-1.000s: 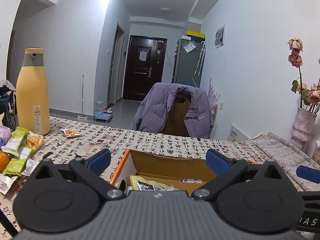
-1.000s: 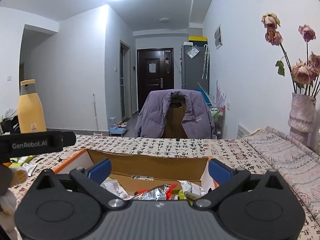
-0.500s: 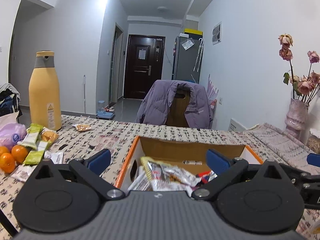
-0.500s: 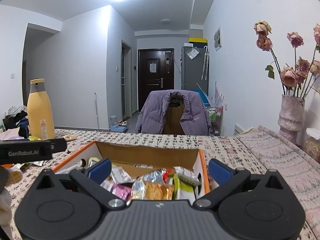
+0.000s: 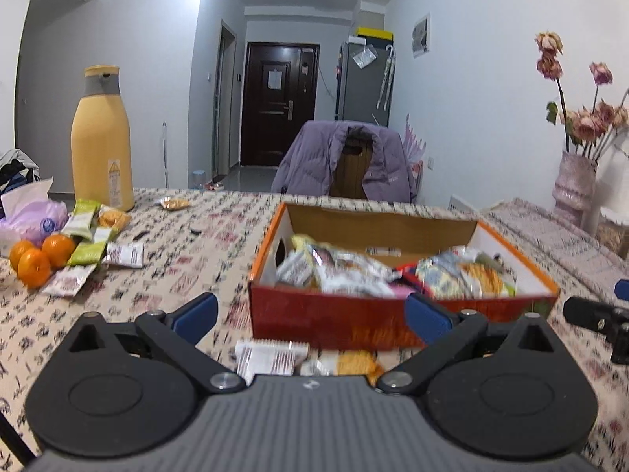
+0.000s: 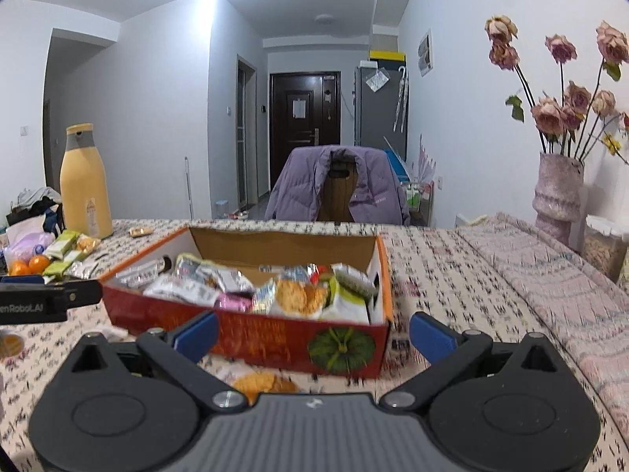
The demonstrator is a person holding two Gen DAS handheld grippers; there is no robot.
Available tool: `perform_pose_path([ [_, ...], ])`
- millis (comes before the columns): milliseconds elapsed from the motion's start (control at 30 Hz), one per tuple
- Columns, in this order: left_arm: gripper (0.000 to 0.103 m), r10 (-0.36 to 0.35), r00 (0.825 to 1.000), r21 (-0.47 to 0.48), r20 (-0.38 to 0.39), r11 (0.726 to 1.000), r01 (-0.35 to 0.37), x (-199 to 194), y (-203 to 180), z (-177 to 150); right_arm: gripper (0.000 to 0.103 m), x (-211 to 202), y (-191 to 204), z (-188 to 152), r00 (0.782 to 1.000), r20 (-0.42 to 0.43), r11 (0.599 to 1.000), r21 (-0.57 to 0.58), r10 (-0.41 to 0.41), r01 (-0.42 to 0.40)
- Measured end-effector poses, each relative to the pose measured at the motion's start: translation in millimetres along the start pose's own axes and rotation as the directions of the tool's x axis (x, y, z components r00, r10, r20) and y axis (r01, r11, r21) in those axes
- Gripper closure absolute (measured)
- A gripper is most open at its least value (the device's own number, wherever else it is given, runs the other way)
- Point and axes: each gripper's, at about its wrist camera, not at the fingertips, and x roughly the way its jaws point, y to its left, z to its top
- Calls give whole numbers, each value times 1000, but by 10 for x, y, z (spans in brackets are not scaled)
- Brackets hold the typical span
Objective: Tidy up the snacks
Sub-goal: 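Withdraw both tools from the box back over the loose snacks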
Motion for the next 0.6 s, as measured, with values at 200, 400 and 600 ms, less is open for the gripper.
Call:
perform_pose_path([
  [200, 0, -26, 998, 20, -50, 999, 27, -57, 84, -220, 0, -82, -49, -239, 998, -54, 1000, -12, -22, 22],
  [400, 0, -48, 996, 23, -78, 998, 50, -29, 120, -410, 0, -168, -142, -406, 994, -99, 999, 8, -38, 39],
  [600, 0, -50, 996, 27, -69, 998, 52, -29, 120, -491, 0, -167, -190, -520, 988, -147, 999, 4, -48, 49],
])
